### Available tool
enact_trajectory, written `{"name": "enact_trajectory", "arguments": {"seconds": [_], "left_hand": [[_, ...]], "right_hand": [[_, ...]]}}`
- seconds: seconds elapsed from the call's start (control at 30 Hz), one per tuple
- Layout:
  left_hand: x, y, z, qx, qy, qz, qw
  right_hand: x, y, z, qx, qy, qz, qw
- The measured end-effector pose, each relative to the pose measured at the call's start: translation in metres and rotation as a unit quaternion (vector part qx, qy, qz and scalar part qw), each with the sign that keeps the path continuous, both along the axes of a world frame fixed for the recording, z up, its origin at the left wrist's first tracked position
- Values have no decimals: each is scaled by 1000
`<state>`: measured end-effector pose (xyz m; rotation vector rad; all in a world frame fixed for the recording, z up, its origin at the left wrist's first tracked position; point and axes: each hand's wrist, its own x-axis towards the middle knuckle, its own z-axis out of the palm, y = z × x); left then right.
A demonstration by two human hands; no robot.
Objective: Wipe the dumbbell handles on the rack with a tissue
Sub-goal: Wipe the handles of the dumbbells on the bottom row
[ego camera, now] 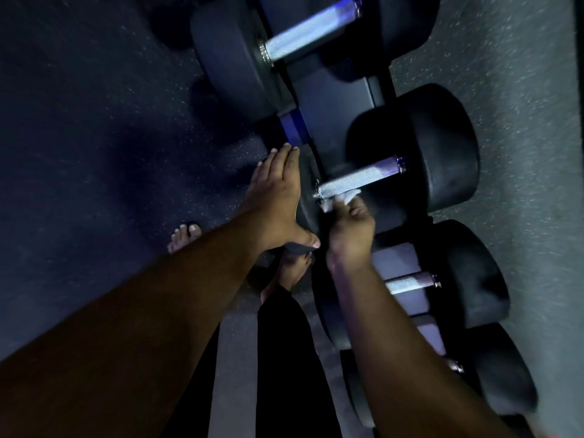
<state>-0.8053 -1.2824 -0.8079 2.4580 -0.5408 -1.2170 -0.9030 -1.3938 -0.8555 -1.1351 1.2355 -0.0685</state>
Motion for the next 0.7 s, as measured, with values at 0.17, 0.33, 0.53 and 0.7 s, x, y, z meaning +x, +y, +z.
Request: {"name": "enact_trajectory", "arguments": {"seconds": [0.17,0.33,0.53,0.7], "left_hand": [[1,-1,1,-6,8,0,1000],[1,1,3,-7,9,3,1000],[0,0,4,-9,5,13,1000],[-1,-1,8,-14,3,18,1000]], "right_hand": [[-13,-7,32,-209,55,263,940],[10,-67,31,-499,-10,486,717],[-12,-66,16,-533,53,746,395],[-19,-87,21,-589,196,631,465]]}}
